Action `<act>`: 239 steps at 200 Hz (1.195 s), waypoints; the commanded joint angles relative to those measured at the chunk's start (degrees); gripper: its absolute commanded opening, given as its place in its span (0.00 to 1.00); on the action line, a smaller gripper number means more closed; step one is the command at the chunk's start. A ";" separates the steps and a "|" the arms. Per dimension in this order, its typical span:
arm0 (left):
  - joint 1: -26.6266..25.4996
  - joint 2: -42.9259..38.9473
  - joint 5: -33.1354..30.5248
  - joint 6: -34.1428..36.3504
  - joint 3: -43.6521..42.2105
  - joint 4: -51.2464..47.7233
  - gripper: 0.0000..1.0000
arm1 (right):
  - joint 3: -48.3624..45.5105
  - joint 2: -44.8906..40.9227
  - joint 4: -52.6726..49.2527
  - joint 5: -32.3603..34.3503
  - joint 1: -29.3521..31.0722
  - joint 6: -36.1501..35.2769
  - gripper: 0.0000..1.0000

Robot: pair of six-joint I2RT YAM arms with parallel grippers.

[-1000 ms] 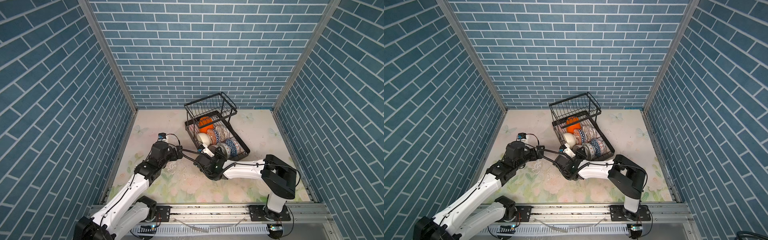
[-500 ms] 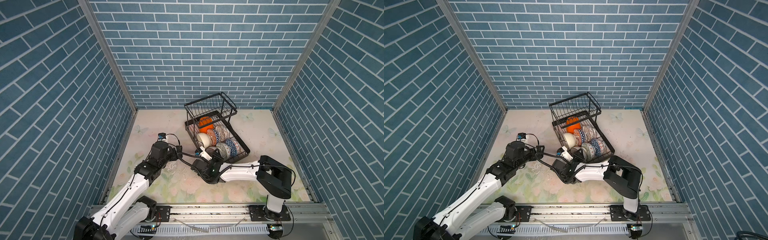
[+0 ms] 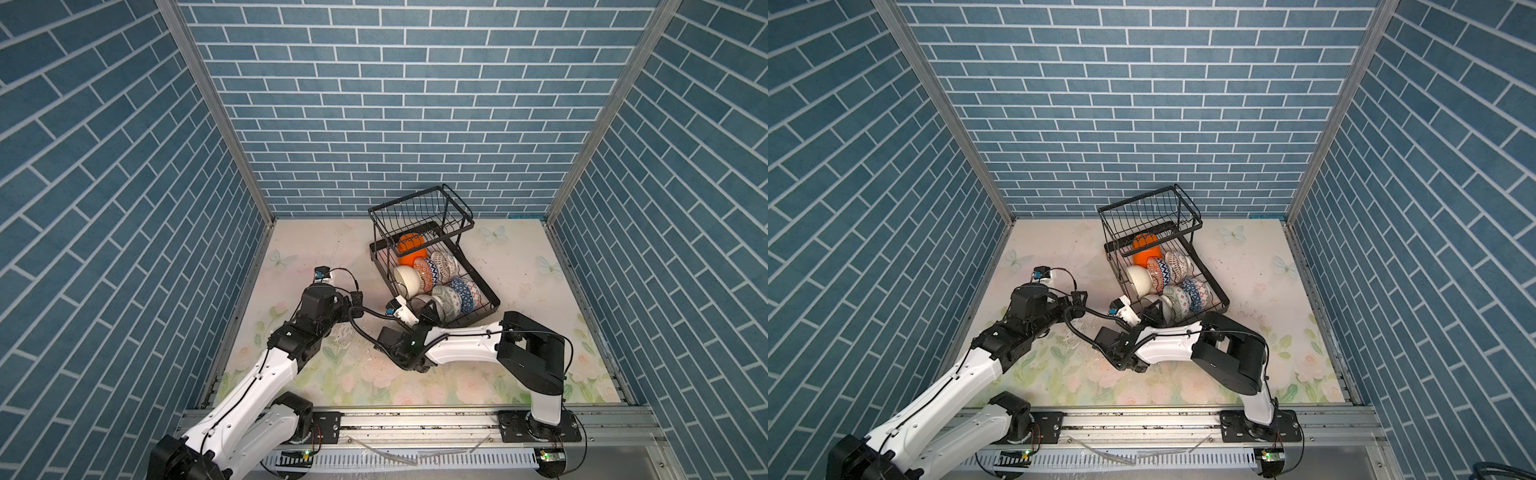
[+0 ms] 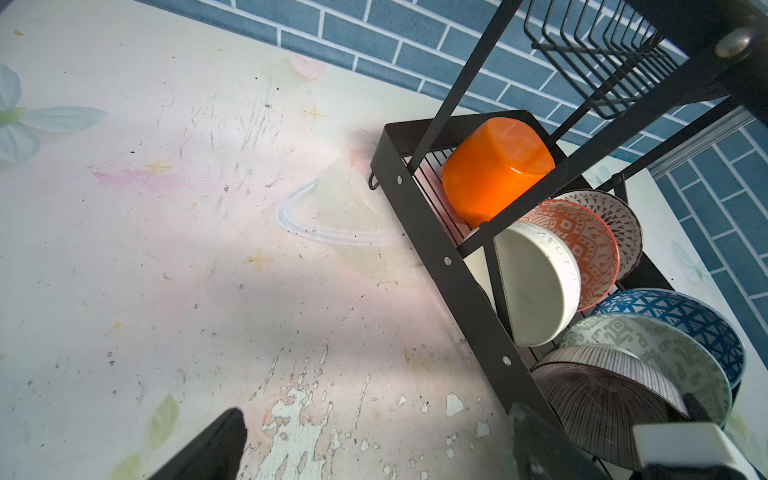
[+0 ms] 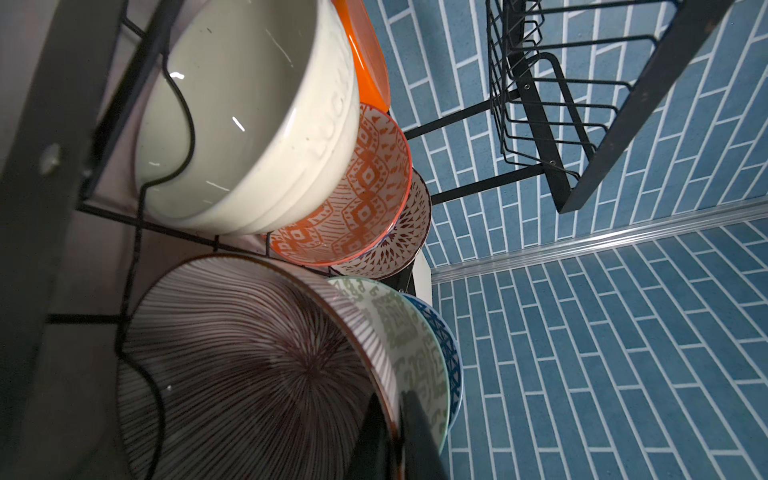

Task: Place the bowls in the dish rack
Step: 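Lower the purple-striped bowl into the rack slot beside the green bowl with the right gripper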

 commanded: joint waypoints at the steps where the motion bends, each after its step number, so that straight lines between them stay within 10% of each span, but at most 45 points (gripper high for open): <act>1: 0.08 -1.21 0.59 -0.29 -0.75 0.04 1.00 | 1.75 3.53 -10.36 -5.65 2.07 5.64 0.02; 116: 0.12 -2.45 0.67 -0.93 -1.81 0.02 1.00 | 3.11 2.73 -13.76 -9.19 3.78 12.37 0.11; 239: 0.25 -4.74 0.25 -0.97 -2.86 -1.12 1.00 | 3.44 2.14 -12.54 -11.76 4.71 12.62 0.41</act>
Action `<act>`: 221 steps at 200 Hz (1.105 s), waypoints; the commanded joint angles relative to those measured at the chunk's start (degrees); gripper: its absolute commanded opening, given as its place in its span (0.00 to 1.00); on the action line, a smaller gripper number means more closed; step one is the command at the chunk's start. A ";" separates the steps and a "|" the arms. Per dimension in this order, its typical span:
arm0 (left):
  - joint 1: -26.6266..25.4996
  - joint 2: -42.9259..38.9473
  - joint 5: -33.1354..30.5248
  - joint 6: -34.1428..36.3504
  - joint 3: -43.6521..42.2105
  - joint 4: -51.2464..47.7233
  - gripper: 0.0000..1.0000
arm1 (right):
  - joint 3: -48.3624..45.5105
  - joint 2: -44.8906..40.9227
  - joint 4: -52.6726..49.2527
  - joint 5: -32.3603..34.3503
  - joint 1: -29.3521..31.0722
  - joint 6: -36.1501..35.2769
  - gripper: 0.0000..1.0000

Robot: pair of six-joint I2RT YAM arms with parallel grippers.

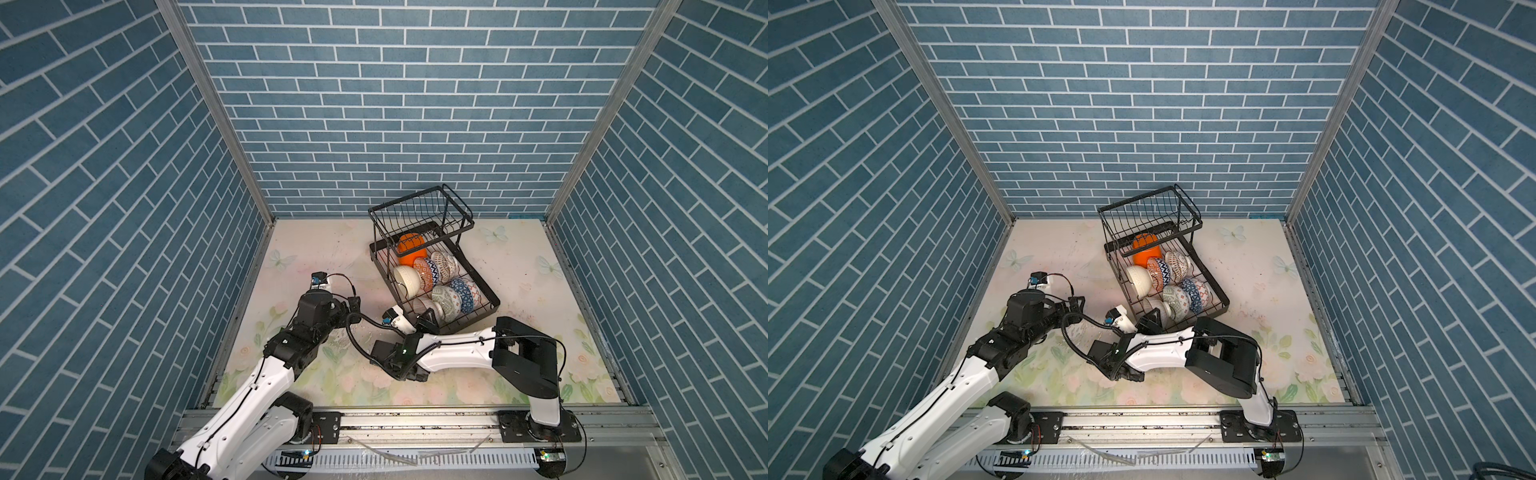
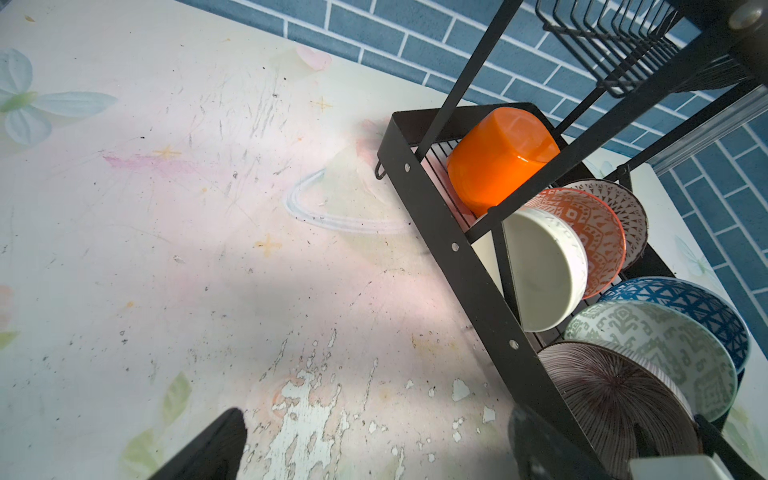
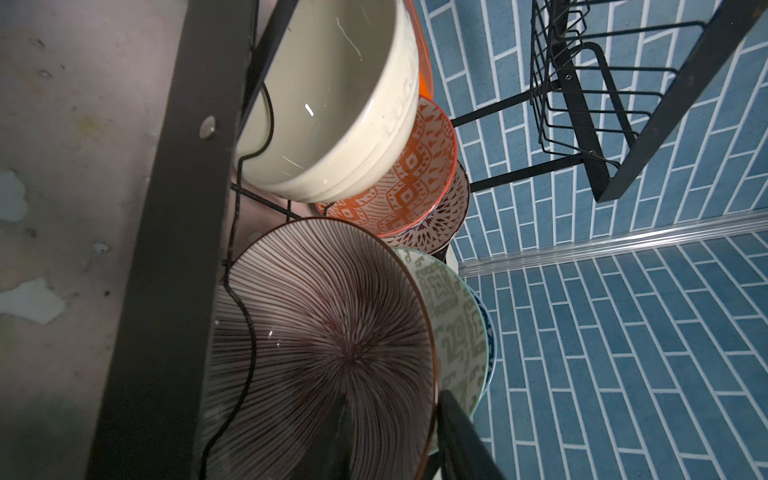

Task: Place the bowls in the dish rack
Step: 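Lower the purple-striped bowl into the rack slot beside the green bowl with the right gripper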

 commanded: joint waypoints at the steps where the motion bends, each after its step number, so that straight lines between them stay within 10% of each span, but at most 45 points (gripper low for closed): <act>1: 0.01 -0.93 0.18 -0.69 -0.48 0.35 1.00 | 0.36 0.66 -0.67 -6.43 0.95 0.88 0.41; 122: 0.02 -0.51 0.28 -0.79 -0.24 0.58 1.00 | -0.60 -3.78 2.64 -9.31 0.86 0.10 0.55; 221: 0.16 0.60 -0.35 -0.62 0.35 0.97 1.00 | -3.59 -17.00 7.79 -24.01 -5.40 -1.22 0.61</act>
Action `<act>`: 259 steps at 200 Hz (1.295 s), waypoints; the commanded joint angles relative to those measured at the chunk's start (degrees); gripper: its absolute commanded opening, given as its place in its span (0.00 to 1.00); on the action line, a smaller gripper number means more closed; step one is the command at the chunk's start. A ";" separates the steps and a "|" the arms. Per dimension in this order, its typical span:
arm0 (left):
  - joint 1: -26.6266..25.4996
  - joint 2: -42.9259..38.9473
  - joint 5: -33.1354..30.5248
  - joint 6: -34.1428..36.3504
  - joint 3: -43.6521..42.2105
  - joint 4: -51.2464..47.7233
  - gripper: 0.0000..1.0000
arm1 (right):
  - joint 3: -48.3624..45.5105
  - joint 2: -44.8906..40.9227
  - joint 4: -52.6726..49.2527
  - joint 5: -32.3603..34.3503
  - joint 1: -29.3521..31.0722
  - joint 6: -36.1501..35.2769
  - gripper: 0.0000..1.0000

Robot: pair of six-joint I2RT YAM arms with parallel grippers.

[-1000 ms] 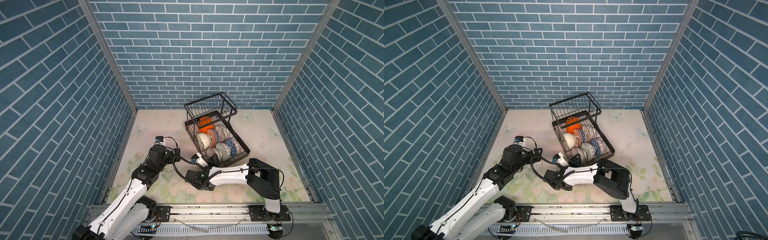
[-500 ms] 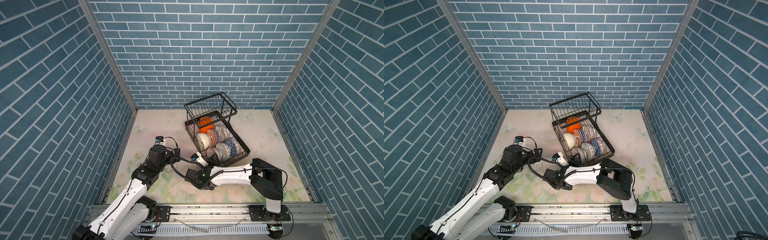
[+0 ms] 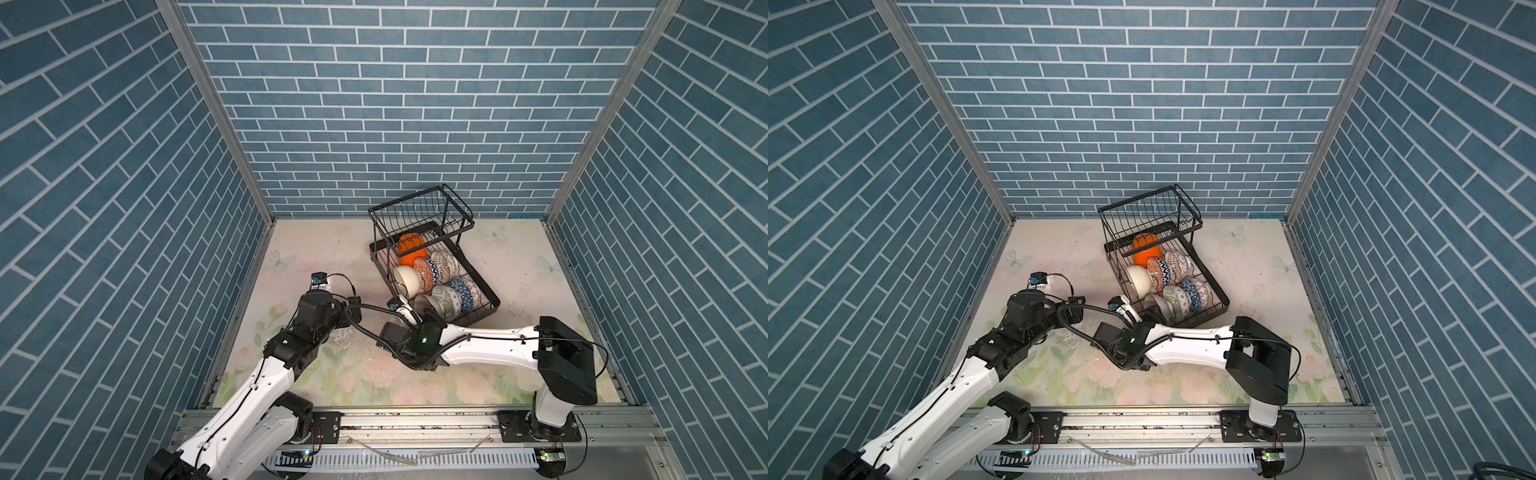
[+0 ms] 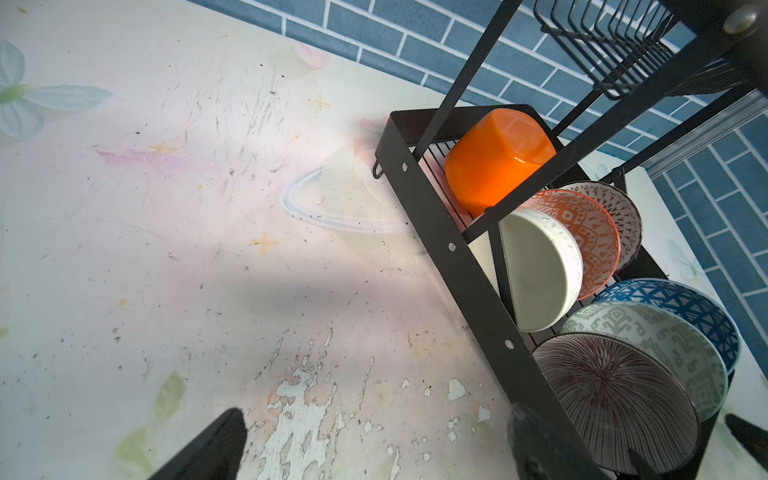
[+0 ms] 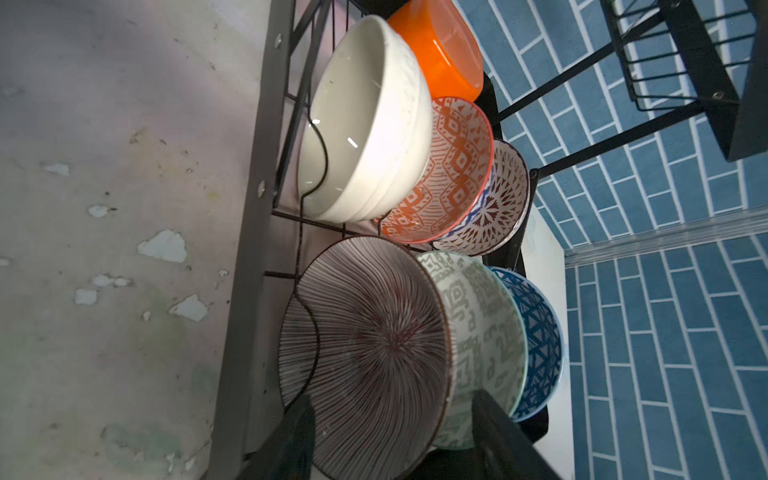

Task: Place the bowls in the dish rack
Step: 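Lower the purple-striped bowl into the rack slot beside the green bowl with the right gripper, then open the right gripper and withdraw it from the purple-striped bowl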

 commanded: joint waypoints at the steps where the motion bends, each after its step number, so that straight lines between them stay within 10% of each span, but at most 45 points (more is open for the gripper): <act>1: 0.20 0.52 -0.38 0.06 0.51 0.71 1.00 | -1.93 -3.91 1.62 -5.95 -1.94 0.04 0.61; 105: 0.68 4.15 -1.95 0.12 0.66 4.68 1.00 | -6.09 -8.45 9.06 -22.90 -9.30 -1.42 0.48; 259: 0.90 3.30 -8.61 -4.50 0.75 7.84 1.00 | -10.56 -9.57 15.40 -26.24 -11.33 -5.28 0.51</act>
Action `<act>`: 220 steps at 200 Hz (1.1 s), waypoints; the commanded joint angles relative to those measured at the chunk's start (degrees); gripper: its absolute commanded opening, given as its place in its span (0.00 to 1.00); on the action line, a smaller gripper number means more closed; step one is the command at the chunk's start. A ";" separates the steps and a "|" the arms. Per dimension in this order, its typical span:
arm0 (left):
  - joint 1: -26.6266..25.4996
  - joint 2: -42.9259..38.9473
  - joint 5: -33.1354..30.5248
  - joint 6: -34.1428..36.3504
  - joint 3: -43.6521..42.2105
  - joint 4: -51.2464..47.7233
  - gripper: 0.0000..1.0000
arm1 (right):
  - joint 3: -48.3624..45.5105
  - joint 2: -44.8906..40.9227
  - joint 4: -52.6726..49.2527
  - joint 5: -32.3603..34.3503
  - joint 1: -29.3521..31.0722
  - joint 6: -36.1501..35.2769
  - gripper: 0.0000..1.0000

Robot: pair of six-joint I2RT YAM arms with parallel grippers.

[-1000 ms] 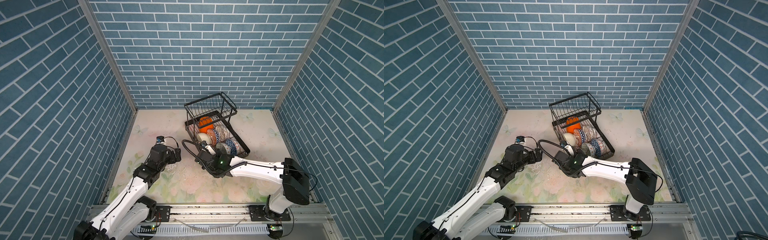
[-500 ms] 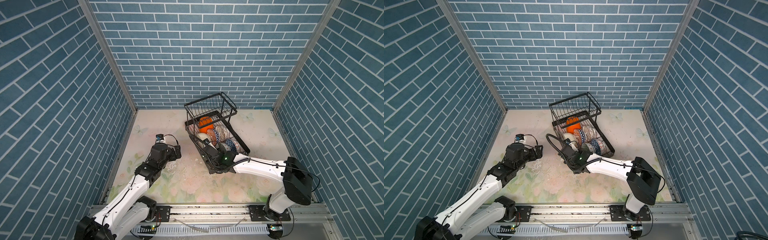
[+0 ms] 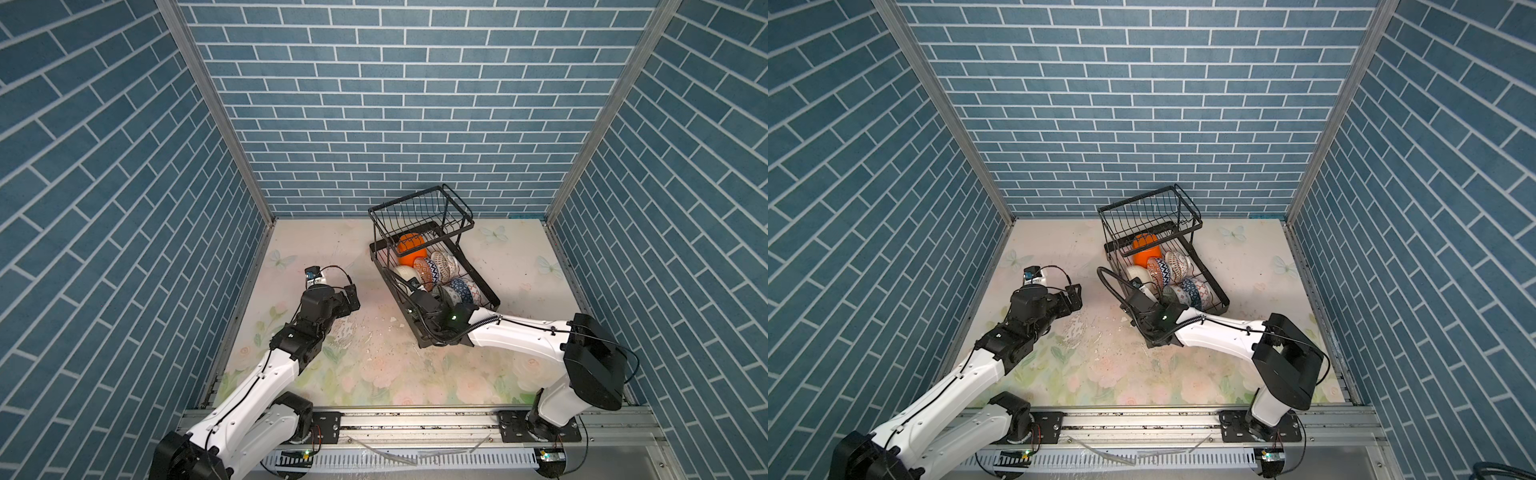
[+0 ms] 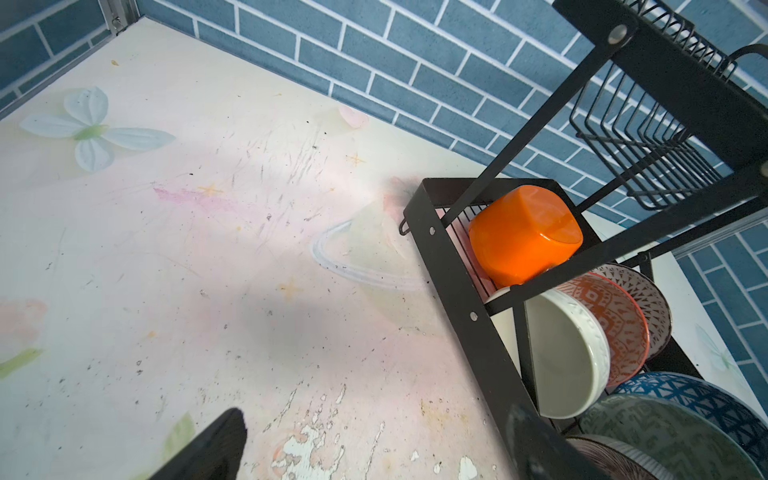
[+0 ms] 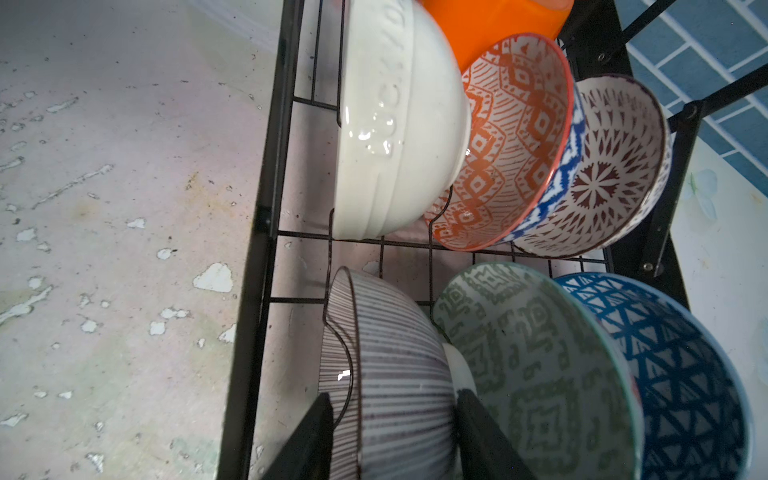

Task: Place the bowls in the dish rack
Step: 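Open the right gripper and withdraw it from the purple-striped bowl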

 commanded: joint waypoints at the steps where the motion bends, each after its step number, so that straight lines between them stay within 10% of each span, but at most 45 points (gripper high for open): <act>1: 0.37 -1.02 -1.10 -0.29 0.79 -0.43 1.00 | -1.99 -1.98 0.45 -1.88 0.27 -0.27 0.51; 220: 0.94 -4.53 0.20 2.13 0.06 -2.96 1.00 | 3.93 -7.68 -2.15 -0.11 0.17 -2.18 0.62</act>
